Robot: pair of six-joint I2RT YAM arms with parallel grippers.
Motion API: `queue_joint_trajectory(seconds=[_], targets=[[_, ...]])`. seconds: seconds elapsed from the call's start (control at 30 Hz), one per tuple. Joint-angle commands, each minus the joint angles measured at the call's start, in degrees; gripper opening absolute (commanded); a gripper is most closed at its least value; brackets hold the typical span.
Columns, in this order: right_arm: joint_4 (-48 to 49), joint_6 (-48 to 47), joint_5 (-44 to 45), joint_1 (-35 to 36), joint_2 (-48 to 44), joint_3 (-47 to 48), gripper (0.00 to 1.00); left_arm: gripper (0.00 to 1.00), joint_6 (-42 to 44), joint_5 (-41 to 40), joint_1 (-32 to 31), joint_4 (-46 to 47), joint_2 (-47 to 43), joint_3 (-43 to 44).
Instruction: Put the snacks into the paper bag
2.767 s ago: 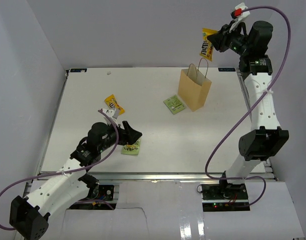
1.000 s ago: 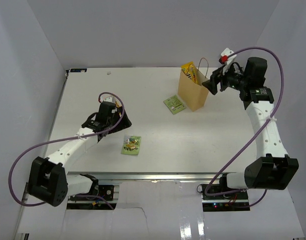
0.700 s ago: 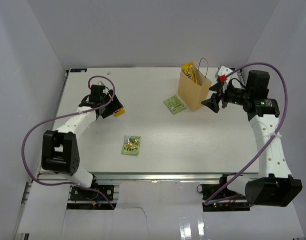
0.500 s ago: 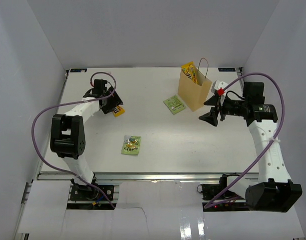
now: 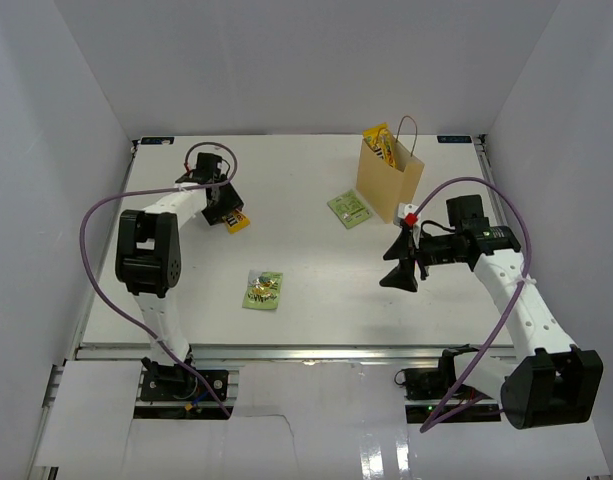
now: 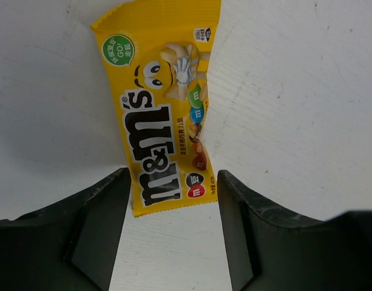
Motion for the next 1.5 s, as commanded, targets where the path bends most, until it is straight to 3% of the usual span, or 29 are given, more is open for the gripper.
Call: queue_joint_trajectory(seconds=[0.0,0.17,0.53,0.7,0.73,0.87,0.93,1.0,1.13,1.27,1.47], targets=[[4.7,2.9,-1.3,1.0,-1.4,0.3,0.77,0.68,0.6,-3.1,0.0,-1.9,1.3,2.6],[6.2,5.0,-1.7,2.6,-1.4,0.3,0.77,0.66,2.4,-5.6,-0.8,-3.3,4.0,4.1],[6.9,6.1,-2.4,4.2,-0.8,1.6,0.77,0.39,5.9,-4.0,-1.2,-2.8,3.3,1.9],[7.8,7.3,-1.4,7.3,1.3,4.0,0.76,0.31,8.3,4.8,-1.3,4.6,-5.0,-6.7],[8.6,8.6,-1.5,7.8,2.4,4.8,0.76,0.31,9.0,10.9,-1.4,6.4,-6.9,-8.7],[15.5,20.5,-2.2,9.9,6.6,6.4,0.75,0.3,9.1,22.5,-1.7,17.8,-16.8,-19.8],[24.0,33.4,1.9,11.8,8.4,6.8,0.74,0.3,8.8,27.2,-2.4,22.0,-22.5,-26.7],[29.6,40.2,7.5,13.9,11.3,8.2,0.73,0.29,8.3,30.2,-4.3,26.1,-27.5,-30.3],[33.7,59.4,17.1,17.0,18.4,11.9,0.73,0.29,6.2,32.6,-8.7,32.5,-34.0,-36.3],[35.2,67.6,20.8,19.1,22.5,15.4,0.72,0.29,4.5,31.3,-15.2,34.6,-37.2,-37.9],[37.2,71.1,23.3,21.4,25.2,19.1,0.73,0.29,1.4,27.9,-23.2,35.2,-38.5,-36.7]])
